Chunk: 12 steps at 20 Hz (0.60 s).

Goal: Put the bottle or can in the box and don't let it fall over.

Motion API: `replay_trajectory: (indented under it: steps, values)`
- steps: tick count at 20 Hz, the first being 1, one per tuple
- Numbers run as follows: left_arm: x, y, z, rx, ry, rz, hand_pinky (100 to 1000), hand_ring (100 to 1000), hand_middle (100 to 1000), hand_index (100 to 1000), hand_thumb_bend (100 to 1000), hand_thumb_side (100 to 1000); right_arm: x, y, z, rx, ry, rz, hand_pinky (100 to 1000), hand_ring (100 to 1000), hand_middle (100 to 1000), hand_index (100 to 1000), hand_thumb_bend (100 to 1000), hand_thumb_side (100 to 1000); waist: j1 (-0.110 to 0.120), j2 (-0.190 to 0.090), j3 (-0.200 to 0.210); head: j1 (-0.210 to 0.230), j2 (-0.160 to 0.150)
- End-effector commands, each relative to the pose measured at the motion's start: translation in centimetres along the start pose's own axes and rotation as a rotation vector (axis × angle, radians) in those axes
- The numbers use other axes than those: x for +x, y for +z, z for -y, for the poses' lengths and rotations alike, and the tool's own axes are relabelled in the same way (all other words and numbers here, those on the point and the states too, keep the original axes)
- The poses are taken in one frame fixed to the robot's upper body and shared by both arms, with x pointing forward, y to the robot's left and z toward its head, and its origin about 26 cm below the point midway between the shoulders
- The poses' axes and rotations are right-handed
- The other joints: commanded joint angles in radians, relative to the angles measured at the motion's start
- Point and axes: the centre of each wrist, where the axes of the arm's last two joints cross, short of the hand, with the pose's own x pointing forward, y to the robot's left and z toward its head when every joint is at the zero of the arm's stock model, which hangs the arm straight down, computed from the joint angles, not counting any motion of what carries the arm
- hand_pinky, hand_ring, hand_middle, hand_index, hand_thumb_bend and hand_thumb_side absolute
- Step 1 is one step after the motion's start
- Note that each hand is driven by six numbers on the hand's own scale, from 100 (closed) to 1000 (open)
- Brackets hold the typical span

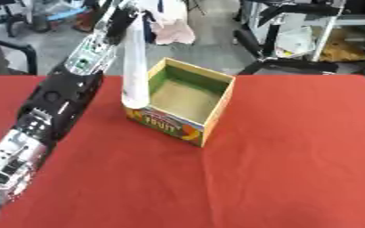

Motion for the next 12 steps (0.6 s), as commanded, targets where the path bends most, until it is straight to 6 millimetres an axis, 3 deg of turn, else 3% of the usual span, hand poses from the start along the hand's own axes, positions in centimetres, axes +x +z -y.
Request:
replay_trajectory:
  steps: [1, 3, 4, 5, 7, 11, 12]
  values:
    - [0.4, -0.4, -0.6, 0.007, 0.010, 0.063, 500, 1000, 634, 776, 100, 571, 0.9, -0.8, -0.2, 0.021, 0.003, 0.039, 799, 1000, 1000, 929, 100, 536, 0.000, -0.010, -0.005, 0.018, -0.017]
    - [0.1, -0.2, -0.1, -0.036, 0.013, 0.082, 546, 1000, 776, 853, 100, 594, 1.0, -0.9, -0.2, 0.019, 0.002, 0.041, 799, 1000, 1000, 929, 100, 537, 0.002, -0.010, -0.008, 0.020, -0.018]
    - [-0.2, 0.0, 0.1, -0.061, 0.006, 0.091, 580, 1000, 853, 909, 100, 668, 1.1, -0.9, -0.2, 0.016, 0.002, 0.041, 799, 1000, 1000, 929, 100, 537, 0.003, -0.011, -0.008, 0.020, -0.019]
    - [-0.5, 0.3, 0.1, -0.087, -0.007, 0.091, 625, 1000, 943, 984, 126, 798, 1.1, -1.0, -0.1, 0.014, 0.002, 0.040, 798, 1000, 1000, 929, 100, 538, 0.004, -0.010, -0.008, 0.019, -0.018]
    - [-1.0, 0.9, 0.1, -0.147, -0.054, 0.072, 677, 1000, 1000, 1000, 209, 884, 1.1, -1.0, -0.1, 0.013, 0.003, 0.039, 798, 1000, 1000, 928, 100, 538, 0.006, -0.011, -0.007, 0.018, -0.018]
    - [-1.8, 1.6, -0.1, -0.212, -0.128, 0.029, 690, 1000, 1000, 1000, 220, 906, 1.1, -1.0, -0.1, 0.012, 0.005, 0.038, 798, 1000, 1000, 928, 100, 538, 0.006, -0.011, -0.005, 0.014, -0.017]
    - [-2.0, 1.9, -0.4, -0.221, -0.145, 0.012, 733, 1000, 1000, 1000, 257, 969, 1.1, -0.9, 0.0, 0.010, 0.007, 0.037, 798, 1000, 1000, 927, 100, 538, 0.007, -0.011, -0.002, 0.013, -0.016]
